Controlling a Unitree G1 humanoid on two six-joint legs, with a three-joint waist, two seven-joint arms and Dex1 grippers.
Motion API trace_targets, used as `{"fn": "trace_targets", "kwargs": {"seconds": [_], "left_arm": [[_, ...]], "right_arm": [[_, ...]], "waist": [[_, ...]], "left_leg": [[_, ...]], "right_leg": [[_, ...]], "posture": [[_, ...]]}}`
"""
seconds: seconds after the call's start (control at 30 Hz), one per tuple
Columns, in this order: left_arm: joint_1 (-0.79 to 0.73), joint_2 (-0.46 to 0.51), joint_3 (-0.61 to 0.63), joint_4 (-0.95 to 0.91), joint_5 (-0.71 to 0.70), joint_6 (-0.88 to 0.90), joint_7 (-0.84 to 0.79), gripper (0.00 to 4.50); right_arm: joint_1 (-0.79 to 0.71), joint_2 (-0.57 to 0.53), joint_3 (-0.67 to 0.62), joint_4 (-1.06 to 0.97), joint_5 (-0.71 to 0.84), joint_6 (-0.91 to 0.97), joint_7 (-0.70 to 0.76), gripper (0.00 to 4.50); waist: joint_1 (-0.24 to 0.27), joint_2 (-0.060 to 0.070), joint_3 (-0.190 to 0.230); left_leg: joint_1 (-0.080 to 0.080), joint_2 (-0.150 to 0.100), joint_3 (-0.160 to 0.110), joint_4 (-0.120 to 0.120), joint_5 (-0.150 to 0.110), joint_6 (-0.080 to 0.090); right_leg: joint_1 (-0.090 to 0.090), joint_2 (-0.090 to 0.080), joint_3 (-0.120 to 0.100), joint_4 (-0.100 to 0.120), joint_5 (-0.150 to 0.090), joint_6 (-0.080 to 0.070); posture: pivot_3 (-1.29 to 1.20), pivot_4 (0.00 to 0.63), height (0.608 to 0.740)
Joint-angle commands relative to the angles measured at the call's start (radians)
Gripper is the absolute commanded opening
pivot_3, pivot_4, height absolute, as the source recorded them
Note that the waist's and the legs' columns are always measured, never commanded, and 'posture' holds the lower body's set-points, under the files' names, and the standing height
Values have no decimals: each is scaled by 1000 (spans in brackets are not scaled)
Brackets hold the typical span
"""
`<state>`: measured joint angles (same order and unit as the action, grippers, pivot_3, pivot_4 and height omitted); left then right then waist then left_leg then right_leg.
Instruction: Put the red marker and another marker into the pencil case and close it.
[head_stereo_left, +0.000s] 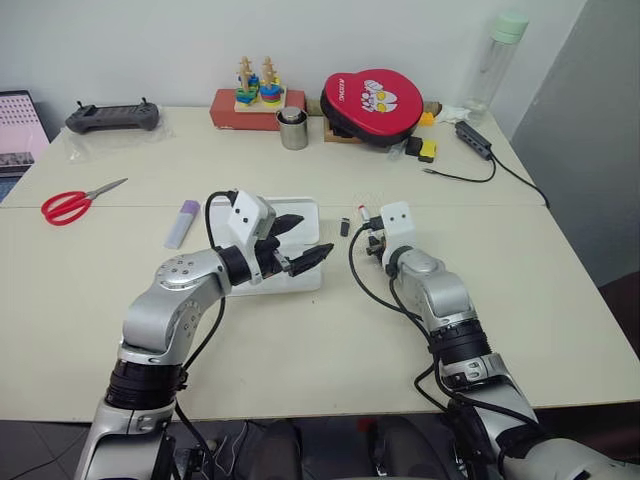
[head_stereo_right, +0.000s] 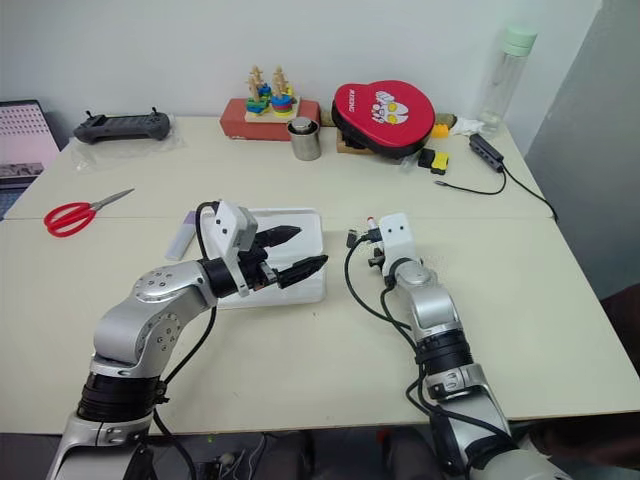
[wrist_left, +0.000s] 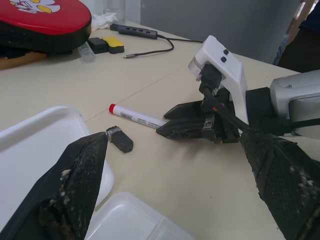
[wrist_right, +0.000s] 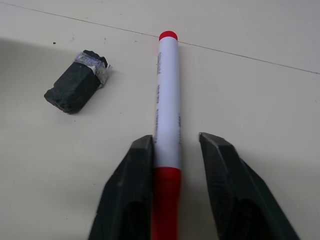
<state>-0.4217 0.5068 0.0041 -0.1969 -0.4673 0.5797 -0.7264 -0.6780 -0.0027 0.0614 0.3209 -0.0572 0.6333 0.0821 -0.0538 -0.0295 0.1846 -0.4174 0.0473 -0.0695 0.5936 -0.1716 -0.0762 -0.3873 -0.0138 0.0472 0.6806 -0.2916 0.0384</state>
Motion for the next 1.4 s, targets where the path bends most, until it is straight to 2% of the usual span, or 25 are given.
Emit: {"fn": "trace_targets", "kwargs": {"seconds": [0.03, 0.07, 0.17, 0.3, 0.37, 0.47, 0.6, 0.67, 0.83, 1.07, 1.13, 1.4], "left_arm": [[-1, -4, 18, -38, -8, -12, 8, 4500], [-2, -5, 21, -35, -7, -15, 10, 4500], [0, -3, 33, -37, -12, -18, 14, 4500], [36, 18, 71, -61, -27, -7, 20, 4500], [80, 43, 126, -96, -56, 16, 20, 4500], [175, 97, 236, -136, -109, 46, 5, 4500], [272, 154, 350, -84, -117, 30, -3, 4500], [309, 174, 413, -38, -116, 10, -8, 4500], [337, 172, 464, -21, -114, -4, 22, 4500], [364, 147, 468, -89, -138, 15, 59, 4500], [376, 140, 468, -105, -143, 16, 72, 4500], [405, 131, 482, -137, -165, 20, 106, 4500]], "right_arm": [[-3, -13, -43, 21, 14, -27, -26, 467], [-12, -11, -60, 28, 26, -39, -31, 285], [-39, -13, -100, 27, 52, -94, -40, 297], [-80, -44, -96, -57, 90, -245, 49, 296], [-104, -63, -70, -118, 149, -279, 182, 296], [-119, -127, 41, -228, 235, -256, 468, 296], [-175, -233, 191, -208, 192, -297, 707, 296], [-228, -247, 282, -118, 139, -359, 801, 296], [-302, -197, 399, 115, 48, -545, 889, 296], [-399, -85, 452, 475, -69, -771, 870, 296], [-430, -59, 439, 561, -89, -808, 848, 1002], [-483, -15, 374, 672, -82, -858, 858, 2948]], "waist": [[1, 0, 0], [1, 0, 0], [3, 0, 0], [0, 0, 0], [-8, 1, 0], [-20, 1, 0], [-21, 1, 0], [-18, 1, 1], [1, 0, 0], [5, 0, 0], [3, 0, 0], [2, 0, 0]], "left_leg": [[0, 0, 0, 0, 0, 0], [0, 0, 0, 0, 0, 0], [0, 0, 0, 0, 0, 0], [0, 0, 0, 0, 0, 0], [0, 0, 0, 0, 0, 0], [0, 1, 0, -2, 0, 0], [1, 2, -1, -2, 0, 0], [0, 1, -1, -2, 0, 0], [1, 1, -1, -1, 0, 0], [0, 1, -1, 0, 0, -1], [0, 1, -1, -1, 0, -1], [0, 1, -2, -2, 0, -1]], "right_leg": [[0, 0, 0, 0, 0, 0], [0, 0, 0, 0, 0, 0], [0, 0, 0, 0, 0, 0], [0, 0, 0, 0, 0, 0], [-1, 0, 0, 0, 0, 0], [-2, 1, 1, 0, 0, 0], [-1, 1, -2, 0, -1, -2], [-1, 1, -2, 0, -1, -2], [-1, 0, -2, -1, -2, 1], [-1, 0, -2, -1, 0, -1], [-1, 0, -2, 0, 0, -1], [-1, 0, -2, 0, -1, -2]], "posture": [[0, 150, 740], [0, 150, 740], [0, 150, 740], [0, 150, 740], [0, 150, 740], [0, 150, 740], [0, 150, 740], [0, 150, 740], [0, 150, 740], [0, 150, 740], [0, 150, 740], [0, 150, 740]]}}
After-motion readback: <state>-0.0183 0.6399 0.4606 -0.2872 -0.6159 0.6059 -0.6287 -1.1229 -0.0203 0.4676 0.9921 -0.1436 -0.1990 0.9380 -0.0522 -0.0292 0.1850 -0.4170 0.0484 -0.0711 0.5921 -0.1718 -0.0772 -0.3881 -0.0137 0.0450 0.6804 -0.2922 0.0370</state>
